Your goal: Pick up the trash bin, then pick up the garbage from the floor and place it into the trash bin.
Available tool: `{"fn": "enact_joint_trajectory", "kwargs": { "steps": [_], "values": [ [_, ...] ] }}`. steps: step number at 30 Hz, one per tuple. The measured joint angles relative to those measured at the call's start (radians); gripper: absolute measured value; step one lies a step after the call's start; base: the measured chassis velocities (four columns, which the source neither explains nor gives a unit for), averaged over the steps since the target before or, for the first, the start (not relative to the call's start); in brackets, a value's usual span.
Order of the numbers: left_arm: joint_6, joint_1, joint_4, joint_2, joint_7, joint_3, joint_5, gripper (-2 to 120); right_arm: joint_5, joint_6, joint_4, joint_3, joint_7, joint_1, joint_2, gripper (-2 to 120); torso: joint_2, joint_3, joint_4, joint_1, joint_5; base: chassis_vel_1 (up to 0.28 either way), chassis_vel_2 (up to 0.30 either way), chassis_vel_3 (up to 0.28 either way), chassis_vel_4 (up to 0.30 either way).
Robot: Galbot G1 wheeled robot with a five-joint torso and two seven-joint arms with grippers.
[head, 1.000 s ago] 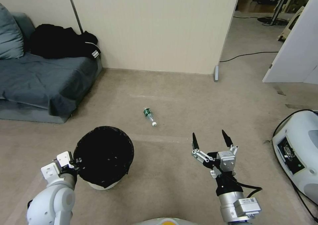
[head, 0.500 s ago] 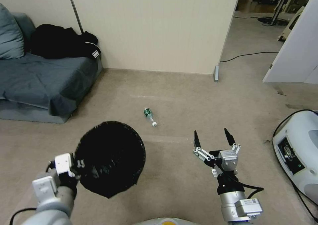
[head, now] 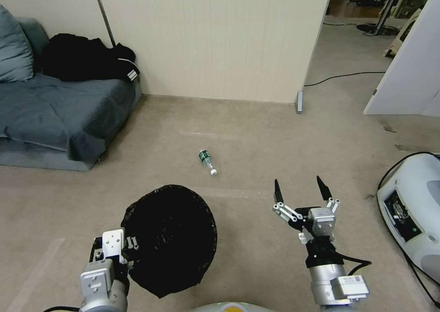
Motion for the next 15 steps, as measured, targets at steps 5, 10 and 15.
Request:
{"fn": "enact_joint_trajectory", "kwargs": {
  "steps": [5,10,15],
  "values": [
    [0.013,-0.021,0.001,0.004,-0.001,-0.013,-0.043,1,0.109,-0.091,-0.024,0.016,0.004,0.071,-0.051,100,0.0,0.0,0.0,0.0,0.0,0.0,0.0,0.0,0.0],
    [0.018,-0.035,0.002,0.005,-0.007,-0.039,-0.058,1,0.156,-0.159,-0.06,0.028,0.011,0.139,-0.073,100,0.0,0.0,0.0002,0.0,-0.0001,0.0,0.0,0.0,0.0],
    [0.018,-0.038,0.002,0.009,-0.005,-0.054,-0.063,1,0.16,-0.184,-0.071,0.028,0.01,0.161,-0.08,100,0.0,0.0,0.0001,0.0,-0.0001,0.0,0.0,0.0,0.0]
  ]
}}
